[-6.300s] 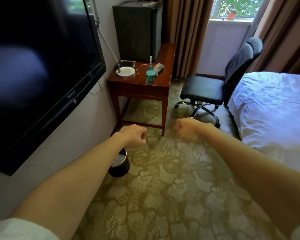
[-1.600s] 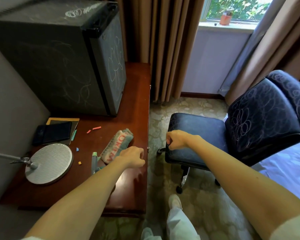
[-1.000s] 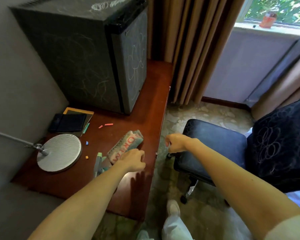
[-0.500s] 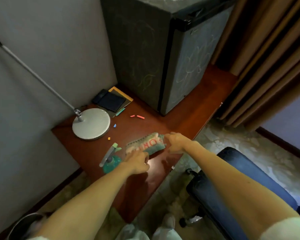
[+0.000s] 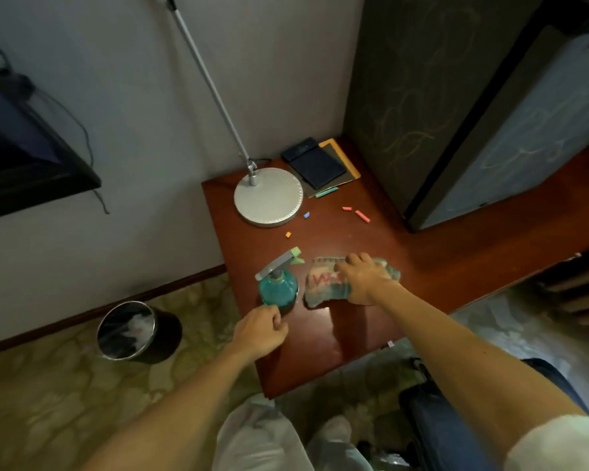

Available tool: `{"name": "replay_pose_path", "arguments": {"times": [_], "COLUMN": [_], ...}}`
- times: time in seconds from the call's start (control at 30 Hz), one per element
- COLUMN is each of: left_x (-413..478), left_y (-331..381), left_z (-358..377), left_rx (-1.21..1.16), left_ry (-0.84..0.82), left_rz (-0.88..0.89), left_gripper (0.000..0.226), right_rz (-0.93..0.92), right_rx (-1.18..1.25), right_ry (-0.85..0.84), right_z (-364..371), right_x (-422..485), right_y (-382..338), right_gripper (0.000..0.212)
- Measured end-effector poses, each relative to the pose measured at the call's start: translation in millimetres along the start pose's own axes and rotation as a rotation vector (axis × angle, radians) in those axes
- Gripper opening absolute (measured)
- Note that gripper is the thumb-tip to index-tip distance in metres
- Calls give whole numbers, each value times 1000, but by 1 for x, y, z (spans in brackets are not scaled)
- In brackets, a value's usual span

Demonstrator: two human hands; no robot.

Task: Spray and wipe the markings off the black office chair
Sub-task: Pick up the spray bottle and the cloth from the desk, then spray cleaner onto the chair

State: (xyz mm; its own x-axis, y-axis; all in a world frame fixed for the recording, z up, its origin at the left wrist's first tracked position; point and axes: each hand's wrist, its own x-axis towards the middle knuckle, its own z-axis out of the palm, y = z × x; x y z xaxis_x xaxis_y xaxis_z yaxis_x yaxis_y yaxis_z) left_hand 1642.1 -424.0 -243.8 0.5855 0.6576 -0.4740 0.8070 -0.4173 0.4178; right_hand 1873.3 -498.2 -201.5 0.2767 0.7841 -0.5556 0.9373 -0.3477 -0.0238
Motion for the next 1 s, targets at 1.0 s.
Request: {"name": "replay_pose_path", "arguments": {"times": [1.0], "left_x": [73], "left_y": [5], "left_z": [-15], "left_rx": [-338], "left_ry": [422], "left_rz": [381], "left_gripper": [6], "right_rz": [191], "right_rx": [-10], "right_ry": [-3], "right_z": [38], "right_x": [29], "right_y": [-3], "right_gripper": [65]}}
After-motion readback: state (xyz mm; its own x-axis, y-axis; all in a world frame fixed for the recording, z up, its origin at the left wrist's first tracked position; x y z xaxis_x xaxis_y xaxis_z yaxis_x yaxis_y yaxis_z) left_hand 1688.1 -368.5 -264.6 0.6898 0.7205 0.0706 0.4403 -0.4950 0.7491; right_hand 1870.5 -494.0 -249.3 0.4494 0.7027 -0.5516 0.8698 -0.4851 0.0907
